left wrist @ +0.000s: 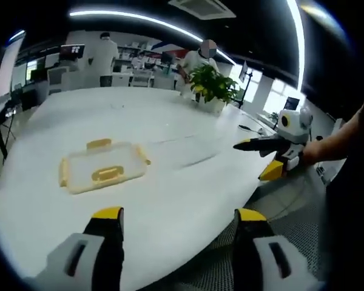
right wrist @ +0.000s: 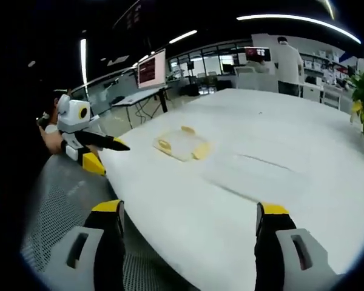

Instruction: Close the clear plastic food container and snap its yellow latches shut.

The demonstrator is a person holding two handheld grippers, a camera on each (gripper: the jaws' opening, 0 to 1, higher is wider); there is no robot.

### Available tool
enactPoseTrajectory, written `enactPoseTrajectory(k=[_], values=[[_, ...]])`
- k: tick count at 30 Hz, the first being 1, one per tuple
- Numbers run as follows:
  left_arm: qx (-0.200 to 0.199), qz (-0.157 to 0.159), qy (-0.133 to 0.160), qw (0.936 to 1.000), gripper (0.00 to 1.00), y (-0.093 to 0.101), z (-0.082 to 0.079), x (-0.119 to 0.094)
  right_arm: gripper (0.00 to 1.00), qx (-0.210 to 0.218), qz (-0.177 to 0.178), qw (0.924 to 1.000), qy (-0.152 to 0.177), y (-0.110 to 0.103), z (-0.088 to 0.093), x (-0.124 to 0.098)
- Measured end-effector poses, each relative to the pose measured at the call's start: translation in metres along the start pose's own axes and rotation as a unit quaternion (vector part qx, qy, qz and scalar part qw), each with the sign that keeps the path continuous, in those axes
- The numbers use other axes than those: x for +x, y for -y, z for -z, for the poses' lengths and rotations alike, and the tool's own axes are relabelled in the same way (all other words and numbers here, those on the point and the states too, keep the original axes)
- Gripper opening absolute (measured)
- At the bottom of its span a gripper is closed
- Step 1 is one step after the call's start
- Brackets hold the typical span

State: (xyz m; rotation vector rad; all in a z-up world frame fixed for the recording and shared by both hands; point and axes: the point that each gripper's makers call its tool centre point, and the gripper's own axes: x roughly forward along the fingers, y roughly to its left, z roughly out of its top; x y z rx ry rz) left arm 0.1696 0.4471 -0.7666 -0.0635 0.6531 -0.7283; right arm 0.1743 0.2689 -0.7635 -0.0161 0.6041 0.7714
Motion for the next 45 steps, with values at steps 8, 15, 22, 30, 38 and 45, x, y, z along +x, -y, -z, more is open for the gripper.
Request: enactPoseTrajectory(k=[8,15,22,30,38,45], values=[[0.022,0.028,-0.006,0.9993,0.83,0.008,-0.001,-0.004,0.95,-0.016,-0.03,0.9994,-0.002,-0.017,-0.009,-0.001],[0.014,0.04,0.0,0.9991,0.8,0.007,-0.005,-0.007,0.92,0.001,-0.026,0.9996,0.006,-0.02,-0.023,-0.005],[-0.021,0.043,0.03,0.9984,0.76,-0.003,-0.02,-0.004,0.91,0.019,-0.036,0.9992,-0.005,-0.03,-0.026,0.007],[-0.034,0.043,0.033,0.998,0.75,-0.014,-0.026,-0.008,0.86,0.085,-0.014,0.9944,0.062,-0.02,-0.063,0.015],[-0.017,0.041,0.02,0.9988,0.69,-0.03,-0.037,-0.008,0.8,0.076,-0.022,0.9931,0.086,-0.027,-0.092,0.031],[0.003,0.04,0.034,0.9986,0.67,-0.042,-0.056,-0.013,0.8,0.002,-0.026,0.9972,0.07,-0.038,-0.103,0.042]])
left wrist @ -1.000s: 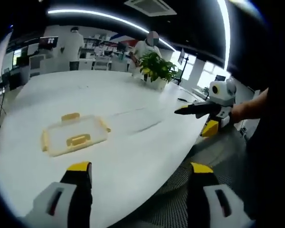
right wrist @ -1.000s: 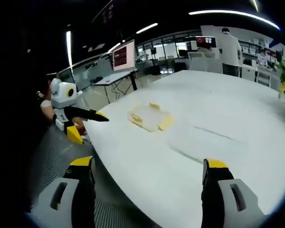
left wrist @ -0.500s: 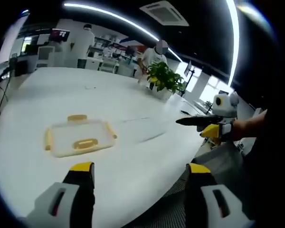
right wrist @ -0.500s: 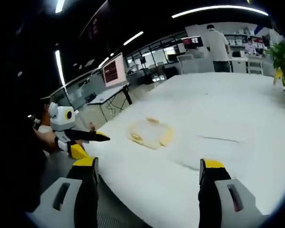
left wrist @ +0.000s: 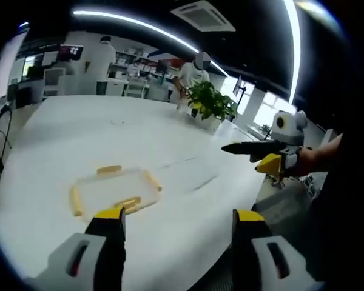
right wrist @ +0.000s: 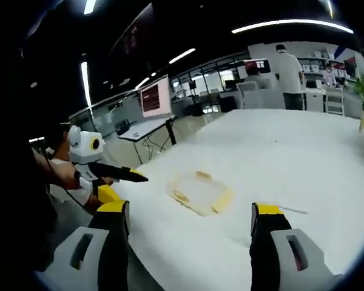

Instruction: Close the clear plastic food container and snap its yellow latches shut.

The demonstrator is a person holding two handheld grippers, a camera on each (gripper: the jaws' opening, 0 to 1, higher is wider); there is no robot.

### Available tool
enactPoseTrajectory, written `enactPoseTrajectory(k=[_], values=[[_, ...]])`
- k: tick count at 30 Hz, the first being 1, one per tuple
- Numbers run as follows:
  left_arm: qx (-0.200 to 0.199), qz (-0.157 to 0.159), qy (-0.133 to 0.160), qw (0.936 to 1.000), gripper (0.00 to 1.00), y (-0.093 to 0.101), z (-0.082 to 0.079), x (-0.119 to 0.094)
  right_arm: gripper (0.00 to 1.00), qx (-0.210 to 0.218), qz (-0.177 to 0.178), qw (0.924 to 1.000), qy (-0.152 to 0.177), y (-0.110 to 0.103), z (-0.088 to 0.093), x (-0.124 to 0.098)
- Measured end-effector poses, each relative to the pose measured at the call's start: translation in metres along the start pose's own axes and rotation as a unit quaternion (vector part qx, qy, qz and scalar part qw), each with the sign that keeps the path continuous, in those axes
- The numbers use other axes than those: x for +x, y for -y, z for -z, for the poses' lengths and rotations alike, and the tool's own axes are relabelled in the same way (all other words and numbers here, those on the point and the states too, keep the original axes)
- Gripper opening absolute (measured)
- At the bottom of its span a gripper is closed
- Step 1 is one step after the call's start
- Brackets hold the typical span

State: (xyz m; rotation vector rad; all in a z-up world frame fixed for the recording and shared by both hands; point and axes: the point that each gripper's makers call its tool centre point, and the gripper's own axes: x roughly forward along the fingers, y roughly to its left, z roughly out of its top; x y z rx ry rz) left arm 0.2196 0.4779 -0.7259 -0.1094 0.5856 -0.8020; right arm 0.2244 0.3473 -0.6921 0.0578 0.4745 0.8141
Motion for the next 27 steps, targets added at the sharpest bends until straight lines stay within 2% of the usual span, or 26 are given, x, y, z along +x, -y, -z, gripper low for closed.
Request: enactPoseTrajectory(k=[1,6,10,11,14,17,19,20,24,27], values=[[0.006,-0.001,-0.001,1.0,0.66,-0.001,0.0,0.0,0.79,-0.013,0.004,0.9999,0.003,0.001,-0.002,0.001],[0.008,0.001,-0.008,0.9999,0.66,-0.009,0.001,-0.002,0.78,-0.014,-0.006,0.9999,-0.003,0.0,-0.002,0.013],[0.023,-0.002,-0.013,0.9996,0.64,-0.018,0.001,-0.005,0.77,-0.027,-0.014,0.9993,-0.02,0.0,0.003,0.021],[0.03,-0.004,-0.017,0.9994,0.64,-0.021,0.001,-0.005,0.76,-0.033,-0.012,0.9988,-0.035,0.002,0.008,0.023],[0.034,-0.003,-0.027,0.9991,0.63,-0.028,0.003,-0.005,0.71,-0.068,-0.014,0.9962,-0.053,0.006,0.015,0.026],[0.041,-0.001,-0.039,0.9984,0.6,-0.032,0.005,-0.005,0.71,-0.071,-0.019,0.9952,-0.065,0.009,0.018,0.03],[0.043,0.003,-0.044,0.9981,0.61,-0.034,0.007,-0.005,0.77,-0.073,-0.027,0.9943,-0.073,0.01,0.021,0.034],[0.046,0.006,-0.054,0.9975,0.6,-0.037,0.01,-0.005,0.79,-0.076,-0.028,0.9928,-0.088,0.01,0.026,0.035],[0.064,0.009,-0.076,0.995,0.6,-0.049,0.014,-0.004,0.75,-0.085,-0.032,0.9909,-0.099,0.011,0.028,0.042],[0.068,0.01,-0.081,0.9943,0.61,-0.057,0.012,-0.003,0.74,-0.084,-0.038,0.9906,-0.101,0.012,0.027,0.048]])
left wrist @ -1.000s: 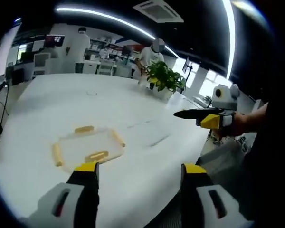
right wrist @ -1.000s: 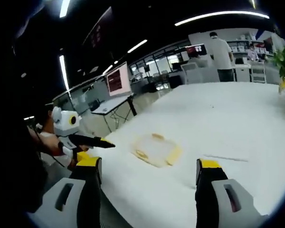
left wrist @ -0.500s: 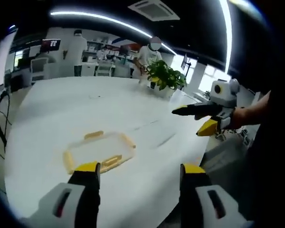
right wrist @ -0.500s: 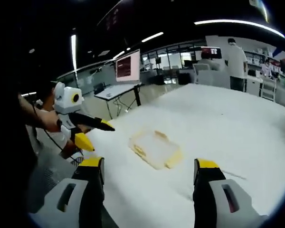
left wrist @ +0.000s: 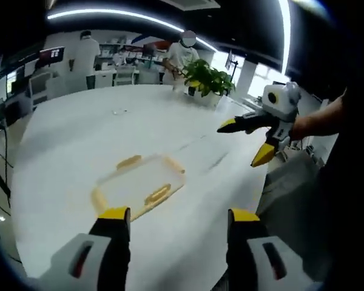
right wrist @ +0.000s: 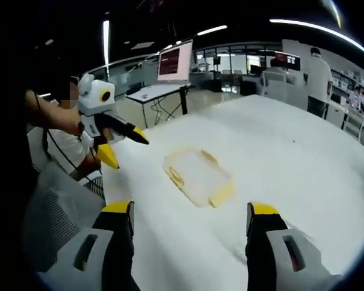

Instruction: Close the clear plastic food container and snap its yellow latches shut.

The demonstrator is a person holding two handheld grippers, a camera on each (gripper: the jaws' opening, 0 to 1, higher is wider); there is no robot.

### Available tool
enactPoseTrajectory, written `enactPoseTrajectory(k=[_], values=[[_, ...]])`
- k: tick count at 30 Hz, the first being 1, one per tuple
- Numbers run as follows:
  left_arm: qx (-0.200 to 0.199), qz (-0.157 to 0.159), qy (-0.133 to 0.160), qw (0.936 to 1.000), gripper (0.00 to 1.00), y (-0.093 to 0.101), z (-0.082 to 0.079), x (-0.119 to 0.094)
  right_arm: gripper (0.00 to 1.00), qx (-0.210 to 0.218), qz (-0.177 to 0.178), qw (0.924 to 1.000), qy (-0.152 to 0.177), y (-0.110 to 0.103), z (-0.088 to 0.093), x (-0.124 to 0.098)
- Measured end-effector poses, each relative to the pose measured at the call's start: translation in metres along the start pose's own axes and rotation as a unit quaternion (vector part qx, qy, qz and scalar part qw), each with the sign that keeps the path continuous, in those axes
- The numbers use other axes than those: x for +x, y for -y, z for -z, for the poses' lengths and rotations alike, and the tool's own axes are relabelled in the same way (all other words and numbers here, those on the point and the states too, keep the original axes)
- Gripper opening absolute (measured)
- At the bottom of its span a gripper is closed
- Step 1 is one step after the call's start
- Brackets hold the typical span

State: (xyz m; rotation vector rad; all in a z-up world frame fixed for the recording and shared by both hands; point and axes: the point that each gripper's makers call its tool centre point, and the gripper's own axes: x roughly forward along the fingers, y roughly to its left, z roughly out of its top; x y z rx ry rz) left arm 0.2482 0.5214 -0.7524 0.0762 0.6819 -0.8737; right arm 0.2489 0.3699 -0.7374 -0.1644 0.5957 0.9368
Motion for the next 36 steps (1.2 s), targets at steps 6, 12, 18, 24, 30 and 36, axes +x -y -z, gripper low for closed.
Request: enactPoseTrajectory(k=[6,12,18,24,30,36], values=[[0.008,-0.001,-0.007,0.9999,0.61,-0.016,-0.004,0.0,0.67,-0.013,-0.016,0.9995,-0.023,0.003,-0.003,0.011],[0.017,-0.001,-0.018,0.9997,0.61,-0.029,-0.005,0.003,0.64,-0.023,-0.015,0.9993,-0.023,0.013,-0.015,0.019],[0.032,-0.003,-0.026,0.9992,0.61,-0.041,-0.005,0.006,0.63,-0.033,-0.014,0.999,-0.026,0.019,-0.02,0.028],[0.057,-0.001,-0.049,0.9972,0.63,-0.049,0.001,0.014,0.62,-0.048,-0.019,0.9974,-0.05,0.023,-0.012,0.037],[0.098,0.002,-0.078,0.9922,0.64,-0.056,0.005,0.021,0.62,-0.072,-0.026,0.9944,-0.072,0.028,-0.009,0.045],[0.118,0.005,-0.097,0.9883,0.65,-0.069,0.005,0.029,0.6,-0.091,-0.039,0.9901,-0.1,0.034,-0.004,0.055]])
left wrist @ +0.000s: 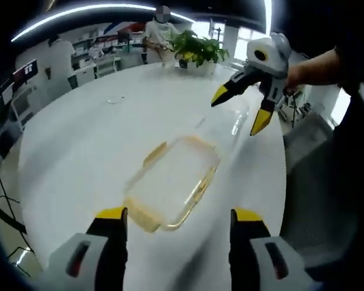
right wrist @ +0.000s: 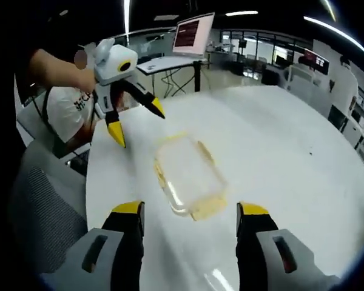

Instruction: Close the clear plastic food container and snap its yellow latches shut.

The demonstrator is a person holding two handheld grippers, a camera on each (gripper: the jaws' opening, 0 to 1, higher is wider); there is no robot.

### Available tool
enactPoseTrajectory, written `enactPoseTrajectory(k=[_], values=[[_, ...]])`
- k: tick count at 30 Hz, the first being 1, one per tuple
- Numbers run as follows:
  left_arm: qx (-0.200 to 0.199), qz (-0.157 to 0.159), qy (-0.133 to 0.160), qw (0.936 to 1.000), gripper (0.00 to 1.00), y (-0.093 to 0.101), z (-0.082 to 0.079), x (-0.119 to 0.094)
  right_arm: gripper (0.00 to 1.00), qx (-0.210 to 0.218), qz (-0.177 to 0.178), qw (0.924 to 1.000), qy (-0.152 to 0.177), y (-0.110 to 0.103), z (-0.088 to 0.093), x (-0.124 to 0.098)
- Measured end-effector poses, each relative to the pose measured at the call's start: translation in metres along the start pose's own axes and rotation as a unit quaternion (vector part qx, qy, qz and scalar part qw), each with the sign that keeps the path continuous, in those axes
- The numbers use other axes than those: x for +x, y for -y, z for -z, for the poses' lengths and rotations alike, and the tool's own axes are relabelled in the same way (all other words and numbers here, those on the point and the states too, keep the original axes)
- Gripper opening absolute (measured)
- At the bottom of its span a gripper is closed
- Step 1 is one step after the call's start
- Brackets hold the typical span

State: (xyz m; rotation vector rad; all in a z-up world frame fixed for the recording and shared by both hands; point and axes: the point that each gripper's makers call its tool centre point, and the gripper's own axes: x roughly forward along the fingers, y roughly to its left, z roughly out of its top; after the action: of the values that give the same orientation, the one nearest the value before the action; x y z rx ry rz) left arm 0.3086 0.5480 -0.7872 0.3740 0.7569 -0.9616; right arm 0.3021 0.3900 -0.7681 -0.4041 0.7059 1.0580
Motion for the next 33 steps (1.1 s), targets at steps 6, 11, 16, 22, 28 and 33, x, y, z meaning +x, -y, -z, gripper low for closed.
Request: enactPoseTrajectory(k=[6,11,16,22,28,33], values=[[0.011,-0.001,-0.013,0.9999,0.63,-0.016,0.0,0.004,0.59,-0.027,-0.004,0.9992,-0.028,0.012,0.003,0.007],[0.025,0.009,-0.031,0.9992,0.63,-0.024,0.005,0.008,0.57,-0.043,-0.021,0.9975,-0.052,0.015,0.01,0.015],[0.058,0.022,-0.06,0.9963,0.6,-0.028,0.015,0.014,0.56,-0.071,-0.03,0.9939,-0.079,0.018,0.017,0.023],[0.071,0.032,-0.076,0.9941,0.6,-0.033,0.02,0.02,0.56,-0.094,-0.046,0.9885,-0.109,0.019,0.023,0.035],[0.108,0.039,-0.098,0.9885,0.58,-0.038,0.025,0.027,0.54,-0.11,-0.062,0.9809,-0.148,0.023,0.033,0.045],[0.113,0.041,-0.102,0.9875,0.58,-0.043,0.022,0.03,0.54,-0.108,-0.07,0.9782,-0.163,0.027,0.035,0.049]])
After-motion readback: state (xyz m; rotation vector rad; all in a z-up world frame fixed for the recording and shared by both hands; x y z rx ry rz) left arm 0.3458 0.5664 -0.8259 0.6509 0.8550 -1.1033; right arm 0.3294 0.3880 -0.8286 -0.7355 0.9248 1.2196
